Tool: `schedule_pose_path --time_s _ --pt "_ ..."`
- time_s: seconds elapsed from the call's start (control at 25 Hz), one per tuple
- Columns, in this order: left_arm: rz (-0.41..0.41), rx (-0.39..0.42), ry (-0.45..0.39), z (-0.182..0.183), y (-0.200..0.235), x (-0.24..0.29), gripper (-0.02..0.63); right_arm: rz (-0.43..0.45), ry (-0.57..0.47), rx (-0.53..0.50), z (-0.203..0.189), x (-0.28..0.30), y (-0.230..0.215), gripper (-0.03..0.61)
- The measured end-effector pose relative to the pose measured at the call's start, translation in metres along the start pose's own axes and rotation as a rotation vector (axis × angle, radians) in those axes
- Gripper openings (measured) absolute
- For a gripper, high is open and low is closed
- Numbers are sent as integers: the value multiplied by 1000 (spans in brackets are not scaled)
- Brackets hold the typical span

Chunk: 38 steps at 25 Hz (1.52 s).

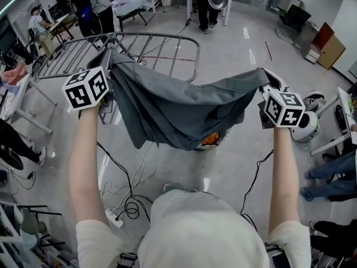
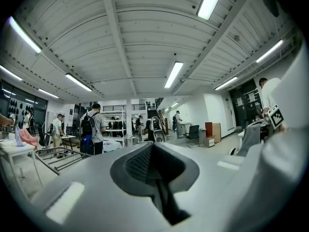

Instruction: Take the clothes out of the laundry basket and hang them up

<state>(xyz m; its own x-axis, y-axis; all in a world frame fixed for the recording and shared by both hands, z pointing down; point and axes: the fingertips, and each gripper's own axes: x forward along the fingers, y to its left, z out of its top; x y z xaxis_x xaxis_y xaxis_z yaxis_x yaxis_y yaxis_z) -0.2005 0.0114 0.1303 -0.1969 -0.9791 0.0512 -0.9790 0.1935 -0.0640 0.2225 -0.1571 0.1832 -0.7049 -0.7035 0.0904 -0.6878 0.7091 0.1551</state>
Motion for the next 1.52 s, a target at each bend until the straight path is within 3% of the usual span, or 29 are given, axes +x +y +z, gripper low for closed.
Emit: schedule_pose_path --time_s 0.4,0.76,1.04,1.52 --pt "6 -41 13 -86 7 -23 17 30 -8 -28 13 15 10 11" --pt "92 -105 28 -122 71 -40 18 19 -18 -72 47 39 24 11" --pt "90 -95 -17 -95 154 -26 18 -37 -100 -101 110 83 55 11" --pt "64 -6 -165 17 293 17 18 -144 -191 -150 218 156 120 11"
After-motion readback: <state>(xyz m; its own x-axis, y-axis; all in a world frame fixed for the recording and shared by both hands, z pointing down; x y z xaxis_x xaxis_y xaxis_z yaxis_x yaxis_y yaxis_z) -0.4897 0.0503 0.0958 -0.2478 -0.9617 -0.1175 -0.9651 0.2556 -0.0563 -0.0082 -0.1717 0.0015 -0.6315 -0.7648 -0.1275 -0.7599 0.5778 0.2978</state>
